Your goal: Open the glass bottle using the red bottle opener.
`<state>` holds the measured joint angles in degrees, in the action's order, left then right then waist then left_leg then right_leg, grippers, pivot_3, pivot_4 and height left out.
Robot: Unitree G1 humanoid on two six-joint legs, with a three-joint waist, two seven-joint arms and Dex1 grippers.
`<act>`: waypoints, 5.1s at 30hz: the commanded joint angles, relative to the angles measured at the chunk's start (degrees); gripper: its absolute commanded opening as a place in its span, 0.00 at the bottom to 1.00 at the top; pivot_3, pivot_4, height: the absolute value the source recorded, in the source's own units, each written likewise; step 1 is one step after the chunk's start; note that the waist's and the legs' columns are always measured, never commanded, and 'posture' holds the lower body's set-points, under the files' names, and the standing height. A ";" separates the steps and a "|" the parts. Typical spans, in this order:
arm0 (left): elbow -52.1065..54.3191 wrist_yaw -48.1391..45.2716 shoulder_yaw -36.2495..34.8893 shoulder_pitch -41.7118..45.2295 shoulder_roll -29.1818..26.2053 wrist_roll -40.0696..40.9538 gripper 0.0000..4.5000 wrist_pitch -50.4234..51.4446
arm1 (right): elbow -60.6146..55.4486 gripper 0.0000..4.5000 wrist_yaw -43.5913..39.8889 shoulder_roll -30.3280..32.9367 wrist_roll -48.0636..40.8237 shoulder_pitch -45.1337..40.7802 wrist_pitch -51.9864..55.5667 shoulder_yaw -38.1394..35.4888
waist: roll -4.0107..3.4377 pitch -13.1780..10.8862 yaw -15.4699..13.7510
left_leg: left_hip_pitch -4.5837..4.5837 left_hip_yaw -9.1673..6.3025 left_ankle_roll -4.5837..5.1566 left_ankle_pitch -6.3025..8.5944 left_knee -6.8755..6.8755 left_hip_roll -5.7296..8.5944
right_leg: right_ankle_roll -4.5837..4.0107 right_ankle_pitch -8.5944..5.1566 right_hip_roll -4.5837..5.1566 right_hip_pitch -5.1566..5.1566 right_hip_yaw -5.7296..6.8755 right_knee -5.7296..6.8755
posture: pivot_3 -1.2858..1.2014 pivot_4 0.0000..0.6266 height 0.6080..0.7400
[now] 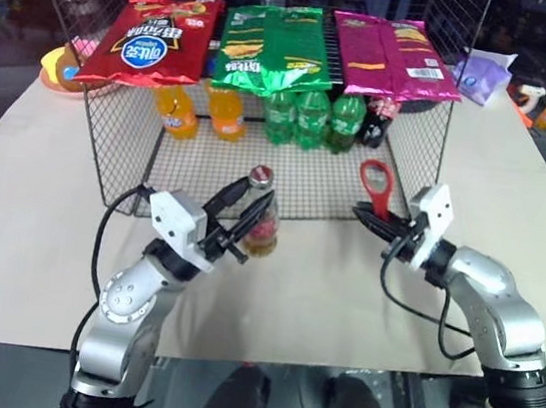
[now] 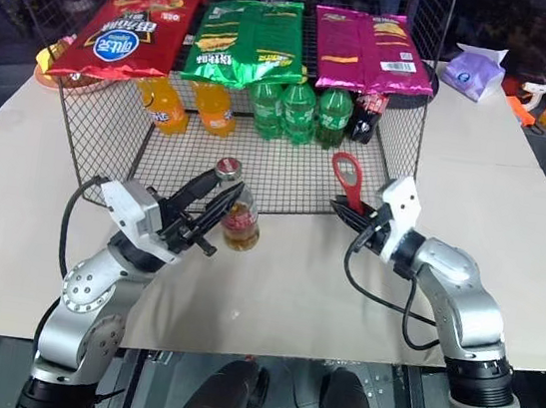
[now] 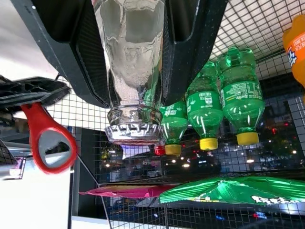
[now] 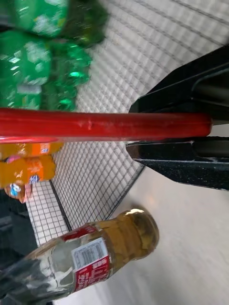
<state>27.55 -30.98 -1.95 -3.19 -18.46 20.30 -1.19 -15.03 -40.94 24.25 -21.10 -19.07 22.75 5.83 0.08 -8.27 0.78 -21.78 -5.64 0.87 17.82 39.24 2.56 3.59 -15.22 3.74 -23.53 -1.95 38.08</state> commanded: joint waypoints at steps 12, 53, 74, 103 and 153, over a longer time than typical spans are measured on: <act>-0.33 0.36 0.51 -1.59 -1.02 -1.19 0.27 0.25 | 12.31 0.00 9.86 -9.17 28.08 -12.84 -27.93 15.86 | 0.02 0.03 0.10 | 0.05 0.02 -0.03 -0.02 0.01 0.02 | 0.00 0.00 -0.01 -0.02 -0.02 0.01 | 0.52 0.24 1.00; -1.43 1.84 1.57 -0.81 -0.44 -1.31 0.27 0.84 | 49.91 0.00 38.55 -9.00 60.65 -31.46 -68.27 20.38 | -0.03 0.08 0.43 | 0.25 0.29 -0.06 -0.03 -0.03 -0.01 | -0.01 0.01 -0.12 0.00 -0.29 0.14 | 0.52 0.24 1.00; -1.88 1.92 1.55 -1.37 -0.67 -1.56 0.27 0.30 | 45.67 0.00 41.27 -2.34 59.20 -39.49 -68.68 15.54 | -0.03 0.05 0.34 | 0.14 0.35 -0.06 -0.03 -0.06 -0.03 | -0.01 0.00 -0.12 -0.08 -0.36 0.13 | 0.52 0.24 1.00; -4.60 1.13 5.26 2.11 -0.67 -2.49 0.27 1.52 | 43.34 0.00 43.05 -1.04 59.87 -37.64 -65.63 14.99 | -0.03 0.04 0.25 | 0.12 0.34 -0.06 -0.03 -0.10 -0.04 | -0.01 0.00 -0.12 -0.09 -0.35 0.08 | 0.52 0.24 1.00; -1.16 1.41 4.30 6.30 0.40 -0.47 0.27 4.97 | 35.62 0.00 23.01 -9.23 33.36 -21.58 -52.43 8.99 | -0.03 0.04 1.48 | 0.10 0.32 -0.05 -0.03 -0.13 -0.12 | -0.01 0.01 -0.12 -0.08 -0.34 0.01 | 0.52 0.24 1.00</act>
<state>24.87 -29.03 1.97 4.02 -17.79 18.84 2.78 23.65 -18.37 15.39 13.61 -40.57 -29.94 16.59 0.05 -8.22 2.26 -21.68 -5.31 0.82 17.79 39.11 2.44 3.59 -15.21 3.62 -23.61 -2.30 38.10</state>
